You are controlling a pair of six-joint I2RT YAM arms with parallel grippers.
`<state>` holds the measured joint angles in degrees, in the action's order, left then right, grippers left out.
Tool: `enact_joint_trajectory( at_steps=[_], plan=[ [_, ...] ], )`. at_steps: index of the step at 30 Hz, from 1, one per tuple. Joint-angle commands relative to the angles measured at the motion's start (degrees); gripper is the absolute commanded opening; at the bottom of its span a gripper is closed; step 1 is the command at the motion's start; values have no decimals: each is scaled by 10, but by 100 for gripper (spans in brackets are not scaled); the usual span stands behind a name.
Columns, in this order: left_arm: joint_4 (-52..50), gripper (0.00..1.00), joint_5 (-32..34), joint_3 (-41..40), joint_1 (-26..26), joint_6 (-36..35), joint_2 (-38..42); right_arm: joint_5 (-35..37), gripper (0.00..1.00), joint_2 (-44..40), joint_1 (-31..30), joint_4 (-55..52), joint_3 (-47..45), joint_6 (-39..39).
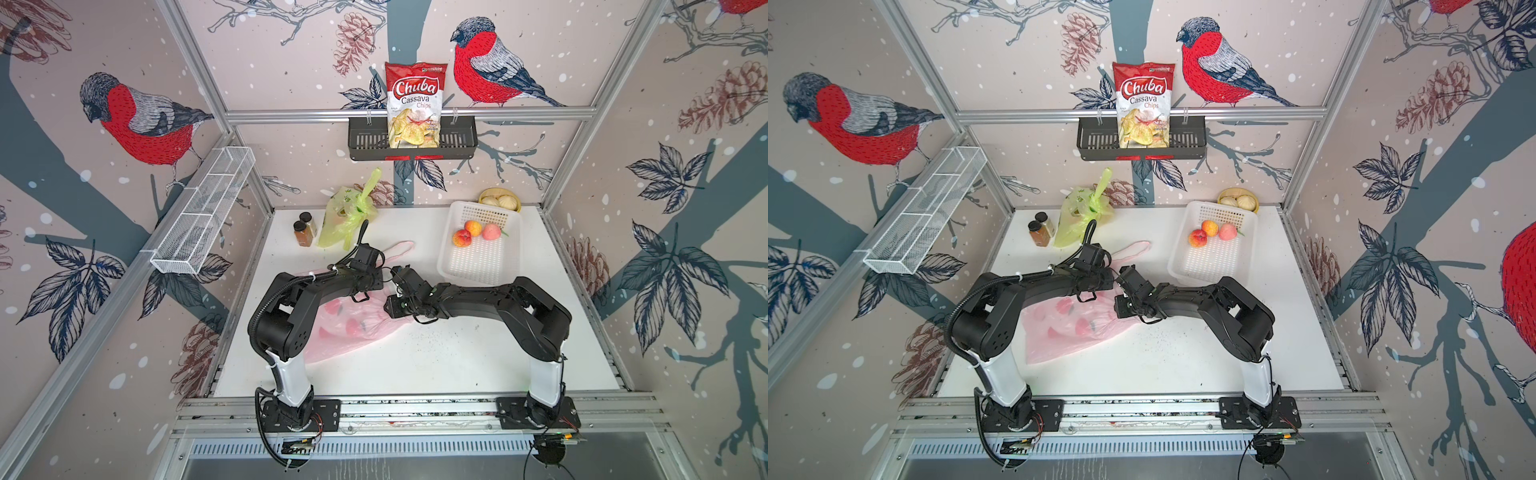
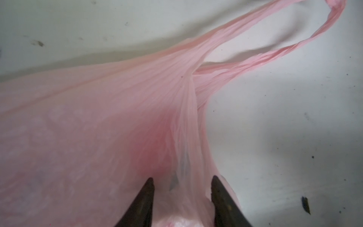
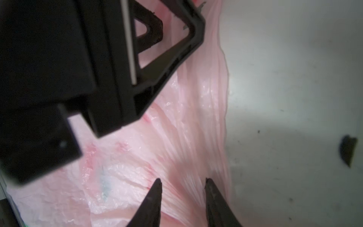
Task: Place the peach into a plastic bag & tie a knot
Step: Pick up the plastic bag at the center of the board.
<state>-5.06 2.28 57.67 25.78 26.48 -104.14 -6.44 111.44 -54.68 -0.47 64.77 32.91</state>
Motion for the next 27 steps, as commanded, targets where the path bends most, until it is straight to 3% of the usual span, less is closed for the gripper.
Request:
enact_joint_trajectory(
  at_steps=[1,4,12,17,22,27],
  plan=[
    [5,25,15,-2,1,-3,14,4,38,-17,0,18,-8,1],
    [-5,0,14,1,0,-7,39,9,38,-51,1,15,-23,-2],
    [-32,0,-37,-19,1,-29,143,63,57,-247,27,-47,-69,-21],
    [-55,0,-100,-27,-1,-32,222,110,61,-343,122,-110,-79,-39],
    [-81,0,-174,-8,-3,-28,271,116,60,-320,234,-134,-61,-63],
    [-89,0,-237,33,-10,-16,287,109,53,-222,285,-161,-21,-88]
  ],
)
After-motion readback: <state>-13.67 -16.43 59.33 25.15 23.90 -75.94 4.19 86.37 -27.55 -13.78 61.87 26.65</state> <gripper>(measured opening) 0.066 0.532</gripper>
